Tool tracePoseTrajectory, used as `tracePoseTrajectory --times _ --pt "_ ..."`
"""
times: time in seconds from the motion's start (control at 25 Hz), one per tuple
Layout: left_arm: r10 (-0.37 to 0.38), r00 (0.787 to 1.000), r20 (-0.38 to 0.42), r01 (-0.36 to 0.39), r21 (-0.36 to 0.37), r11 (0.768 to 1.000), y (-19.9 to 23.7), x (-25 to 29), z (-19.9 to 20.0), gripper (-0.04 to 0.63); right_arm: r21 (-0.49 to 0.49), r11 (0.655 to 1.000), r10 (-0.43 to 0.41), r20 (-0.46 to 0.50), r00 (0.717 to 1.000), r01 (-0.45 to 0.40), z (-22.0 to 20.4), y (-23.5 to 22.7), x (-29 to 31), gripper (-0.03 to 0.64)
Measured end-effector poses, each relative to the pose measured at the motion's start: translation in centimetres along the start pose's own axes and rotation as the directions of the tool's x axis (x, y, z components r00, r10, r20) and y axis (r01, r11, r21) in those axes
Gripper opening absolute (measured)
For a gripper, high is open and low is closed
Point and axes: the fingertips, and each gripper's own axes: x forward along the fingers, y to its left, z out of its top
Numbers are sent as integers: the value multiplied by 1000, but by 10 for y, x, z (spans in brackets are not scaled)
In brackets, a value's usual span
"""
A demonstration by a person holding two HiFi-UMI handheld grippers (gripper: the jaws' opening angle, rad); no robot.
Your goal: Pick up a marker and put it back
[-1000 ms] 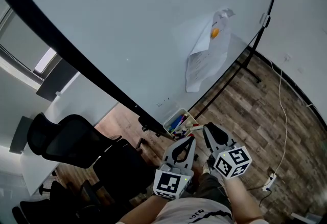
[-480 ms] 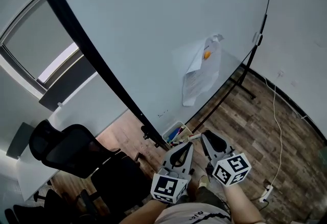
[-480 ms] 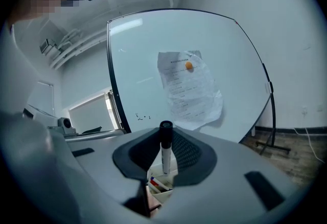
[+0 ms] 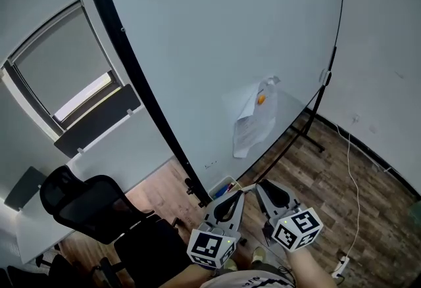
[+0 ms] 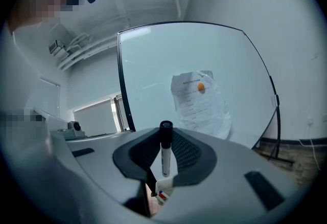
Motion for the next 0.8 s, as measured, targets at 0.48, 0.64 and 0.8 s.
tracePoseTrajectory --times 0.48,0.64,0.8 --pt "-19 997 74 18 16 1000 -12 1 49 11 -77 996 45 54 998 -41 59 21 -13 75" --pt "-26 995 98 24 24 999 -15 1 61 11 -95 994 57 67 996 -50 69 22 -15 75" --pt "-35 994 99 33 24 999 -17 2 61 11 -89 994 66 58 996 -60 66 22 -14 75"
